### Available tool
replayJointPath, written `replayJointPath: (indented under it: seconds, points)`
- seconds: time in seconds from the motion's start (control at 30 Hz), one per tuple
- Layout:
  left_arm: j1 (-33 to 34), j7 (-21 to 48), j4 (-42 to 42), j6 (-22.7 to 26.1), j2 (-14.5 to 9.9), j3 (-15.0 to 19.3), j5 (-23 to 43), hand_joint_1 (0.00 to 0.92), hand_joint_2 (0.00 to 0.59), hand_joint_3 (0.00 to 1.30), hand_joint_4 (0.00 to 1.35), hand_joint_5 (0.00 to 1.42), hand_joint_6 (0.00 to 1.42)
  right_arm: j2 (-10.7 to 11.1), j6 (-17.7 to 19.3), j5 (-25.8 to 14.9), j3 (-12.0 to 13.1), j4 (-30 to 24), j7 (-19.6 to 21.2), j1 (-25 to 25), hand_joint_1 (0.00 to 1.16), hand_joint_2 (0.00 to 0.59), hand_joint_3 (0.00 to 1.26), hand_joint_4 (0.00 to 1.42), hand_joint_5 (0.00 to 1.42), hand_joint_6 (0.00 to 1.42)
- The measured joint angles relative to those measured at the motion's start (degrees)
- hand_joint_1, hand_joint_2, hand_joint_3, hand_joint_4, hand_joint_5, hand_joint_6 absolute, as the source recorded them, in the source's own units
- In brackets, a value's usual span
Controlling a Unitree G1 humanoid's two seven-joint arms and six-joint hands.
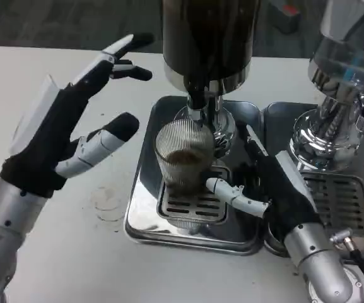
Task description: Grasp the cup under the faucet to collect the drink, then remove the cup.
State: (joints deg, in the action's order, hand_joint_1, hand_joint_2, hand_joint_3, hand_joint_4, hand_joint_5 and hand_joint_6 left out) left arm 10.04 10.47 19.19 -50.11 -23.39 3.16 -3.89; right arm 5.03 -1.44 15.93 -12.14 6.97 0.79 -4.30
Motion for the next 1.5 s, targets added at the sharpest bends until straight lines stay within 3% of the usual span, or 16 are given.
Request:
replayJointPath:
  seconds: [0.13,0.33,0.4,0.77,0.97,1.5]
  points:
    - [-2.5,-1.26,0.82,-0.05,-0.18,3.62,1.1,0.0,0.142,0.21,0.19,0.31,0.15,-0.03,0.74,-0.15,0.06,0.25,-0.27,-0.01,0.66,0.243,0.0,0.0,0.0,0.0]
    - [-6.42,-7.72,6.32,2.39,-0.34,8.99,-2.07,0.0,0.147,0.04,0.01,0.15,0.04,-0.32,2.36,-0.22,0.07,1.03,-0.27,-0.05,0.67,0.239,0.0,0.0,0.0,0.0]
    - [-7.6,-9.06,7.3,3.2,-0.37,9.38,-3.71,0.0,0.149,0.01,0.0,0.12,0.02,-0.3,2.54,-0.24,0.08,1.54,-0.27,-0.04,0.67,0.238,0.0,0.0,0.0,0.0]
    - [-9.65,-10.48,9.83,6.77,-0.37,7.51,-7.83,0.0,0.144,0.0,0.0,0.1,0.0,-0.76,4.43,-0.59,-0.05,2.36,-0.8,-0.1,0.68,0.236,0.0,0.0,0.0,0.0]
    - [-8.63,-10.25,16.78,8.13,-0.62,4.17,-8.63,0.0,0.144,0.01,0.0,0.09,0.0,-1.25,4.64,-0.56,-0.13,3.37,-0.78,-0.56,0.69,0.232,0.0,0.0,0.0,0.0]
    - [-7.16,-10.27,21.1,7.95,-2.23,0.28,-10.26,0.0,0.146,0.04,0.0,0.09,0.0,-3.15,6.71,-0.4,-1.04,6.99,-0.7,-2.43,0.7,0.208,0.0,0.0,0.0,0.0]
